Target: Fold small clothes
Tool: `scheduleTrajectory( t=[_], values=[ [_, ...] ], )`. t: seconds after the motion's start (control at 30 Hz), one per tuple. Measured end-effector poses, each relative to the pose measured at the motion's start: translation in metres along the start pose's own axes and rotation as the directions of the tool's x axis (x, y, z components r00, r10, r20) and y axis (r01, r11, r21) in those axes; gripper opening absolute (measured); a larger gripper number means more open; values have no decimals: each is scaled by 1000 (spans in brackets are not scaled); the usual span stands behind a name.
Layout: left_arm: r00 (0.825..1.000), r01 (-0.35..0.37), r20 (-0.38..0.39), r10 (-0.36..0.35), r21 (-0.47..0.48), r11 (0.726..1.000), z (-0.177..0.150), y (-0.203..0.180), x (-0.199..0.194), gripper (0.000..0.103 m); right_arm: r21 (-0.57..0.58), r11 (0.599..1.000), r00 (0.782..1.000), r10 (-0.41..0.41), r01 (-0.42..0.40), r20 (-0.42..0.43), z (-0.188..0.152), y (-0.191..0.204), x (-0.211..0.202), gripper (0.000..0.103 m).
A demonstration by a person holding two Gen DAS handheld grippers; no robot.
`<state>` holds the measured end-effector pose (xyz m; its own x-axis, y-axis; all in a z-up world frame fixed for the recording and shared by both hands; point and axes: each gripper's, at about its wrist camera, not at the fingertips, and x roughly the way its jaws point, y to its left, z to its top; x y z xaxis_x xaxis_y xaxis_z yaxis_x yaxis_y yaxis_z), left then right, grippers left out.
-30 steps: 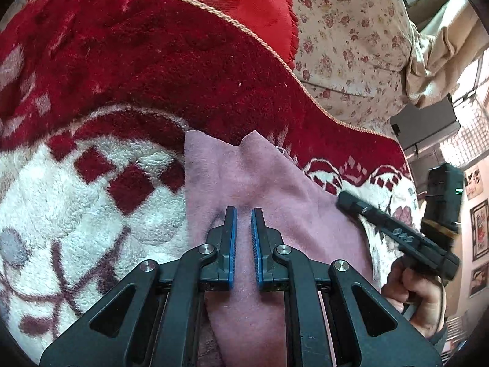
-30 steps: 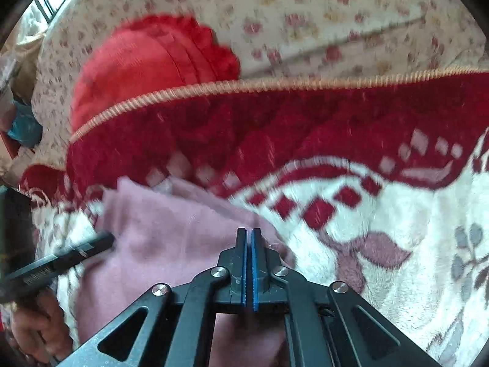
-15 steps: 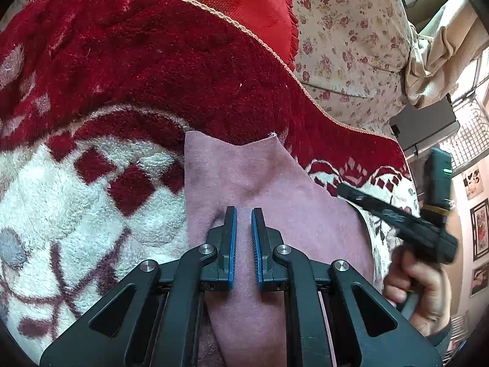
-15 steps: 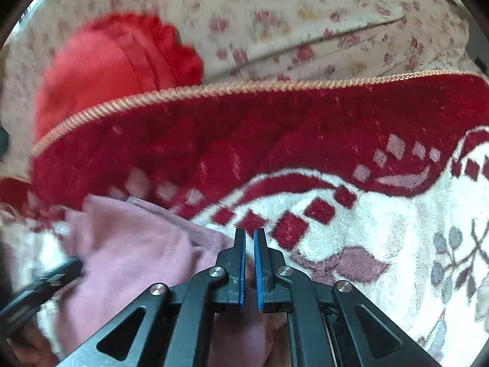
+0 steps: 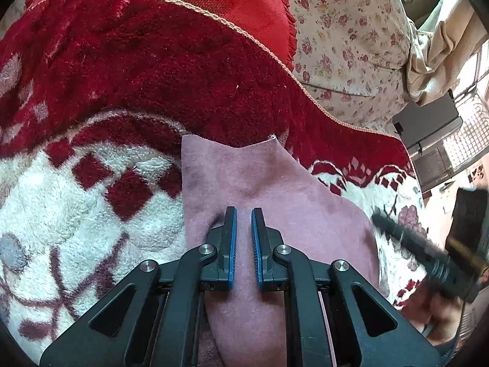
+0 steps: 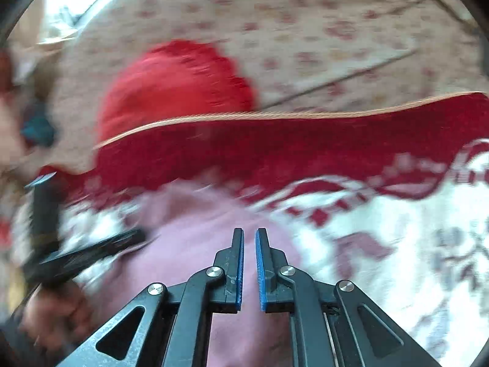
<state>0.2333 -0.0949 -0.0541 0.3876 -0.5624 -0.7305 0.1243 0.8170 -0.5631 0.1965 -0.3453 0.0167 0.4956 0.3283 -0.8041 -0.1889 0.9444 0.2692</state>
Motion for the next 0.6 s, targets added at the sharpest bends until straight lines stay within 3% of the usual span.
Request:
scheduleTrajectory(
  t=[0.07,0.1,0.17,0.23,0.33,0.4,0.47,0.5,0.6],
  values=[
    [1000,13,-8,-13,1,1000,2,-1,2,9,-15,996,990,-94,93,-109,-19,-4,25,7],
    [1000,10,-9,-10,8,1000,2,-1,2,9,5,996,990,-93,94,-103,-26,-8,26,7],
    [1000,0,8,-1,38,999,1,-4,-4,9,28,994,993,-100,102,-63,-22,-6,10,7],
    [999,-4,52,0,76,997,-5,-11,-20,9,17,991,990,-131,130,45,-22,5,-21,7],
    [995,7,100,-24,167,986,-29,-29,-54,9,-50,997,986,-51,59,157,-48,24,-50,7],
    [996,21,84,-40,215,976,-50,-38,-64,9,-110,990,990,-81,94,118,-69,34,-51,7],
    [999,-4,39,-6,262,965,-70,-43,-58,9,-122,980,985,-165,158,-47,-89,31,-24,8],
    [999,-40,27,33,284,958,-76,-43,-51,12,-128,975,977,-195,183,-86,-96,25,-15,8],
    [996,-84,52,71,326,942,-82,-45,-50,12,-141,971,980,-199,194,-27,-91,30,-29,8]
  ],
)
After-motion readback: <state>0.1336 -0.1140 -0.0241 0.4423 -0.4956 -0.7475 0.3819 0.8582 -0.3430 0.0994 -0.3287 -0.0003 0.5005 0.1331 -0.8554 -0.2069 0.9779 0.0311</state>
